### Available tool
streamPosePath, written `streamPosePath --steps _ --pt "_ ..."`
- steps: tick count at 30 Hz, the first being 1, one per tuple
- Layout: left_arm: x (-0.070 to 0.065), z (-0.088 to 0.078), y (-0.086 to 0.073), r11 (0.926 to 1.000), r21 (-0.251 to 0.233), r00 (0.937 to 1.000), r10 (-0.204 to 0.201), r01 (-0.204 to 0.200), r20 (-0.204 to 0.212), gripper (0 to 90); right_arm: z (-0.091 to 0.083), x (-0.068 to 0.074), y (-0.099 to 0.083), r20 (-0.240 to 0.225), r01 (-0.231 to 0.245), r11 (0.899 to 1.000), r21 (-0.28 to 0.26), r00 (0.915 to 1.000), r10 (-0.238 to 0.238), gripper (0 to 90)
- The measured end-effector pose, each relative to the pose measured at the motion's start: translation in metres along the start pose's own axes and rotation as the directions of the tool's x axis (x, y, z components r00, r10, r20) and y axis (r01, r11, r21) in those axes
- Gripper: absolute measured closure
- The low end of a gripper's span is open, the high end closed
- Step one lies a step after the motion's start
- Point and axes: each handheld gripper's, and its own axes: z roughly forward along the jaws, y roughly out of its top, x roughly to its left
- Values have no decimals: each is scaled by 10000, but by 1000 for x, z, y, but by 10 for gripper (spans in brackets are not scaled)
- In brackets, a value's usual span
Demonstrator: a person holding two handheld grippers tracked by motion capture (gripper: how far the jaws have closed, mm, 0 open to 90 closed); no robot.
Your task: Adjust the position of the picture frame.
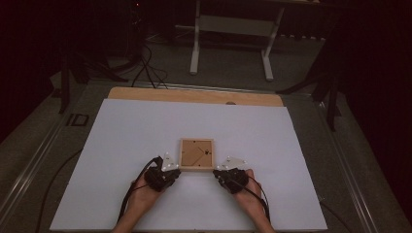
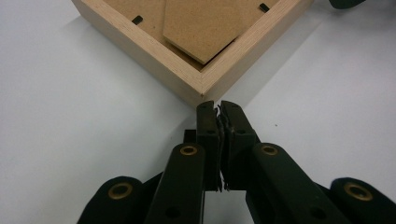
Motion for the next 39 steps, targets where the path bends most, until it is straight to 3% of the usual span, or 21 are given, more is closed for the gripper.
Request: streamPosePath --steps 8,16,39 --pt "-1 0 0 10000 2 10000 36 -36 -8 839 -2 0 0 -58 -45 9999 -118 10000 44 889" --pt "0 -5 -1 9999 -137 10000 -69 69 10 829 -18 0 -1 -190 -37 9970 -772 9998 22 831" --pt "0 -19 0 9948 -989 9996 -223 239 179 674 -21 -7 -6 49 -292 9934 -1107 9995 299 662"
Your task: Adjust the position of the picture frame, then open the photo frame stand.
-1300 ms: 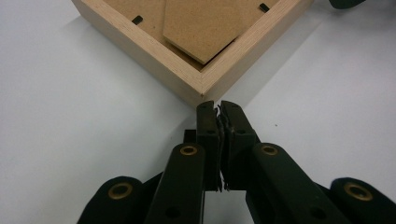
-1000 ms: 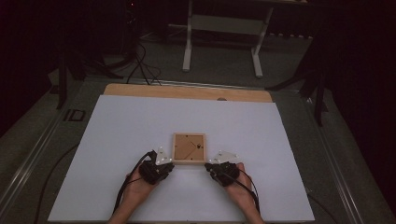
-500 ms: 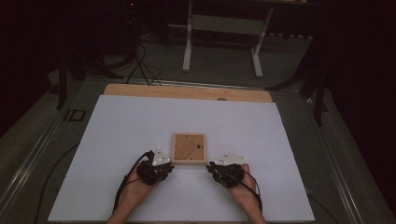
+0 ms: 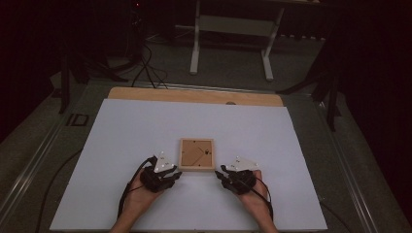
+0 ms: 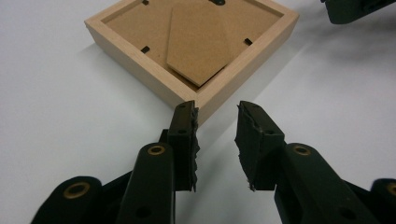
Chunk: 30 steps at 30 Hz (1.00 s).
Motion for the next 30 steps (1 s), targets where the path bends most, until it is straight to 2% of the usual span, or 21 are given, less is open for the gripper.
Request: streamPosePath --steps 9,11,17,24,25,30 --pt "-4 -2 2 9997 -215 9999 151 -153 -73 615 -2 -4 1 220 -288 9991 -323 9993 295 619" --pt "-4 -3 3 9996 -259 9999 96 -99 -122 602 -1 -6 0 311 -431 9984 -380 9985 443 618" --pt "-6 -5 6 9990 -445 9998 41 -49 -170 580 -1 -6 1 363 -437 9977 -526 9983 456 622" --pt "-7 -5 16 9982 -594 9999 62 -68 -95 577 2 -9 1 470 -575 9965 -599 9971 603 709" --pt "-7 -5 17 9981 -611 9999 64 -69 -86 577 4 -10 1 485 -664 9959 -607 9964 694 746" --pt "-2 -6 25 9975 -691 9999 -128 122 -83 570 5 -9 2 387 -711 9947 -741 9965 742 772"
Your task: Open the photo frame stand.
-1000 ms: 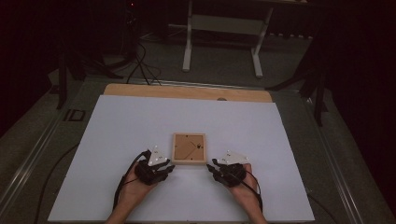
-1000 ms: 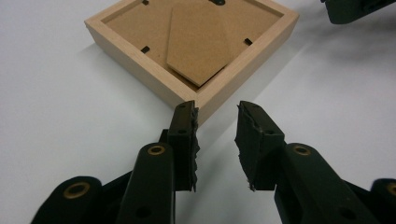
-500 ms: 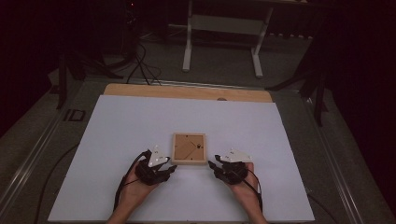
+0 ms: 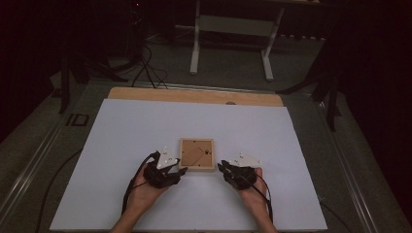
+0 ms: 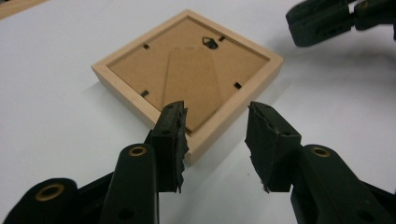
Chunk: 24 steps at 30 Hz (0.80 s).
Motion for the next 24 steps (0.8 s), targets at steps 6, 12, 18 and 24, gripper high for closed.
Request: streamPosePath --steps 6,12,18,24 --pt "7 3 3 9997 30 9997 -226 227 -57 567 3 2 1 -24 108 9999 -20 9999 -108 831" --pt "10 5 8 9997 147 9998 -213 214 -43 568 8 4 4 -229 1 9999 -101 9997 -4 896" --pt "14 8 14 9992 242 9994 -326 324 104 568 13 8 5 -378 100 9999 -76 9992 -102 897" --pt "16 13 20 9989 358 9995 -303 300 78 547 19 10 6 -430 86 10000 -34 9990 -87 898"
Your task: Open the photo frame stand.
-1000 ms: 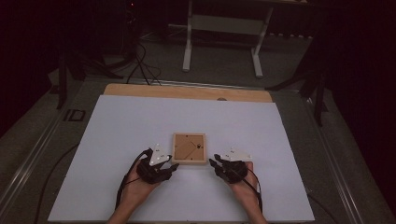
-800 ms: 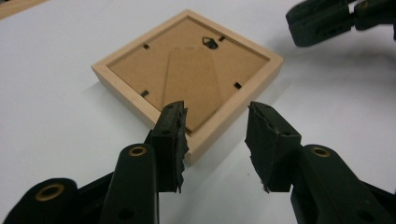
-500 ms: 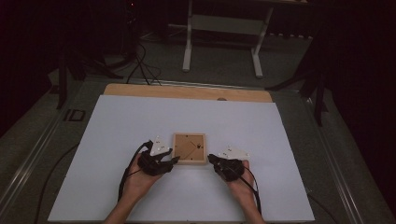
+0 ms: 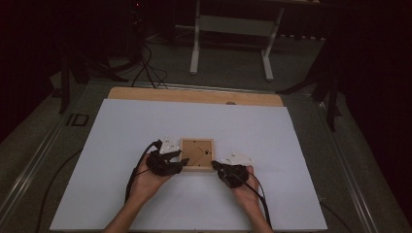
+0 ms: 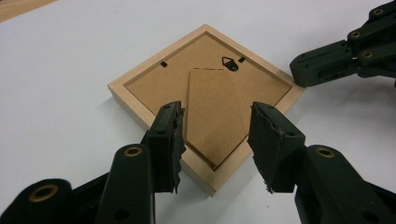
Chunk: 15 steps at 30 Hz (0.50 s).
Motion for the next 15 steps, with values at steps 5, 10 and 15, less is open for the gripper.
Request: streamPosePath --steps 5,10,15 --pt "0 5 2 9999 63 9999 121 -121 -38 539 0 1 0 -13 7 10000 17 10000 -7 898" --pt "0 13 2 9993 315 9998 204 -203 -22 529 1 1 0 5 2 10000 -16 10000 -2 898" --pt "-3 21 2 9985 458 9994 321 -315 -109 508 1 1 1 13 7 10000 -15 10000 -7 898"
